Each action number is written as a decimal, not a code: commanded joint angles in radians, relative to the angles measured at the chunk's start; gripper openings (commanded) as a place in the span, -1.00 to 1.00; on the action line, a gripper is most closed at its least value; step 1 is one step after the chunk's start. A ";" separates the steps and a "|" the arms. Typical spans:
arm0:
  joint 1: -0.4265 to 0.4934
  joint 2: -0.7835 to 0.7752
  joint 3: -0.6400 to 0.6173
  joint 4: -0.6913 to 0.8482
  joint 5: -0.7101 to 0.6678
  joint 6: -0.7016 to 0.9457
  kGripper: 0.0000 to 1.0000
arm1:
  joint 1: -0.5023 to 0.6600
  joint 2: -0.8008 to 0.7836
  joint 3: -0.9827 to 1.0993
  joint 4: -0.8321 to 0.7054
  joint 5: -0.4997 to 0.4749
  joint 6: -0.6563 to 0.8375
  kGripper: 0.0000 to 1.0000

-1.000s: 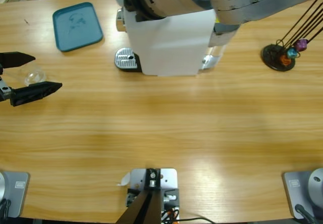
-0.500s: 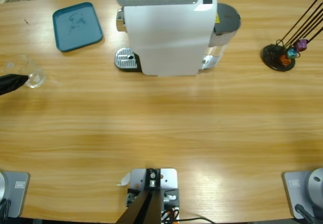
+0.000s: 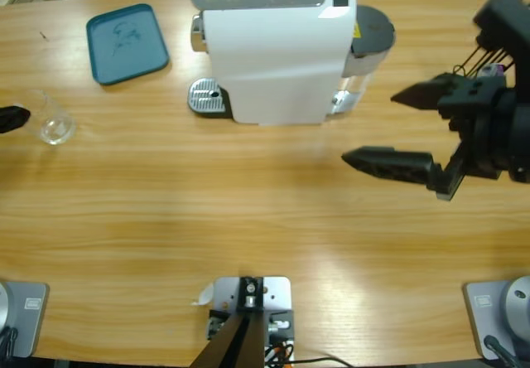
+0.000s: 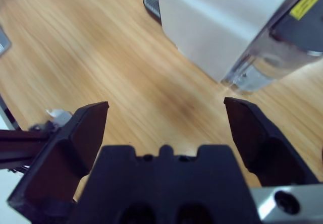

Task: Pour coffee

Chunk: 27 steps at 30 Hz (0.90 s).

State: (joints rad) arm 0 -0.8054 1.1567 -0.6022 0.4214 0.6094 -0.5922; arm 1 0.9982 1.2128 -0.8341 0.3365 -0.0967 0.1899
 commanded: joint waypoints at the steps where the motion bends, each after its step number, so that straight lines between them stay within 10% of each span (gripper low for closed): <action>1: 0.091 0.100 0.079 -0.119 0.112 -0.004 1.00 | -0.010 -0.018 0.136 -0.025 -0.042 0.040 1.00; 27: 0.177 0.438 0.240 -0.632 0.063 0.020 0.97 | -0.122 0.052 0.184 -0.157 -0.060 0.086 1.00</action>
State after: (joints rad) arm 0 -0.6496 1.5123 -0.4036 -0.1347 0.6891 -0.5852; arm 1 0.8903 1.2367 -0.6865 0.1907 -0.1467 0.2643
